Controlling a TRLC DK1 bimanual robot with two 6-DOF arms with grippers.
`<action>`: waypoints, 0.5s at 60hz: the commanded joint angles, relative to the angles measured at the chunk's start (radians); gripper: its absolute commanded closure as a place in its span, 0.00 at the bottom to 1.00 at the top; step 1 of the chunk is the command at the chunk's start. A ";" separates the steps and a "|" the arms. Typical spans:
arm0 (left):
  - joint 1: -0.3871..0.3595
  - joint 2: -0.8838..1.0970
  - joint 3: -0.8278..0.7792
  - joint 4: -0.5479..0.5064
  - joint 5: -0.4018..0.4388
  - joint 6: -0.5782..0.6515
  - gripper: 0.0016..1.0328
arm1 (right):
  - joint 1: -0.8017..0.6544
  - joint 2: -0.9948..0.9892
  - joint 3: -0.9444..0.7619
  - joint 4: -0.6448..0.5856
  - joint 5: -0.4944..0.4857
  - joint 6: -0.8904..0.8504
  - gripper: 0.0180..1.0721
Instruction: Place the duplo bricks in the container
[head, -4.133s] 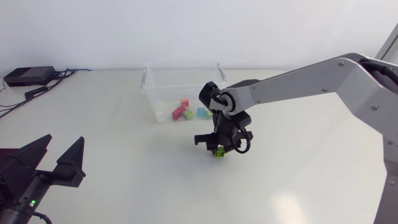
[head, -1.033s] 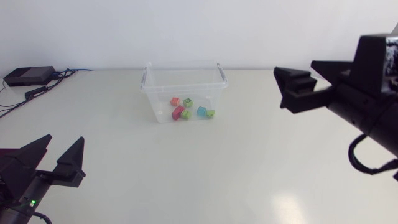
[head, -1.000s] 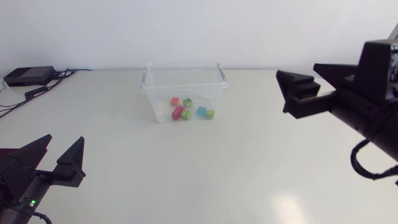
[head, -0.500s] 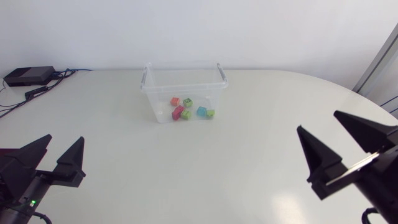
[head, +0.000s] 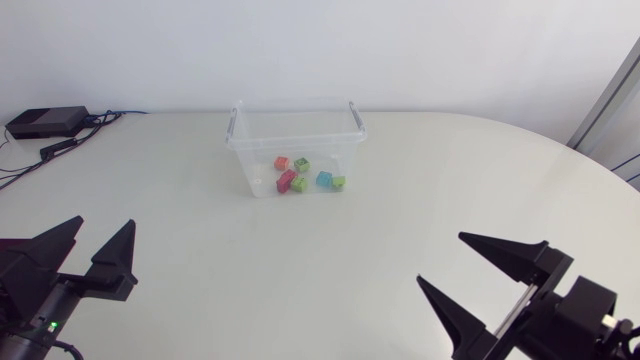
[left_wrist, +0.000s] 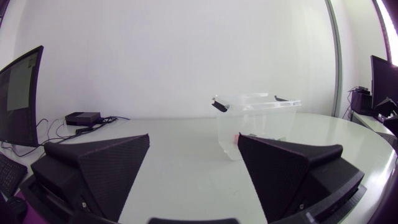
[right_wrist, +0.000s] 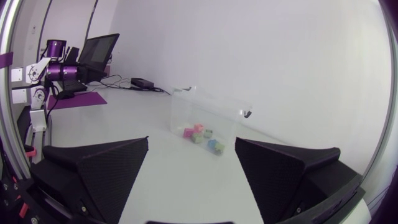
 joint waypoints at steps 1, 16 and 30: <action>-0.005 -0.011 -0.017 0.011 0.010 0.011 0.04 | 0.009 -0.009 -0.042 0.046 -0.013 -0.037 0.04; -0.003 -0.011 -0.017 0.011 0.010 0.011 0.04 | -0.029 0.012 -0.086 0.122 -0.021 -0.040 0.04; -0.003 -0.010 -0.017 0.010 0.003 0.006 0.04 | -0.236 -0.008 -0.089 0.135 0.010 0.029 0.04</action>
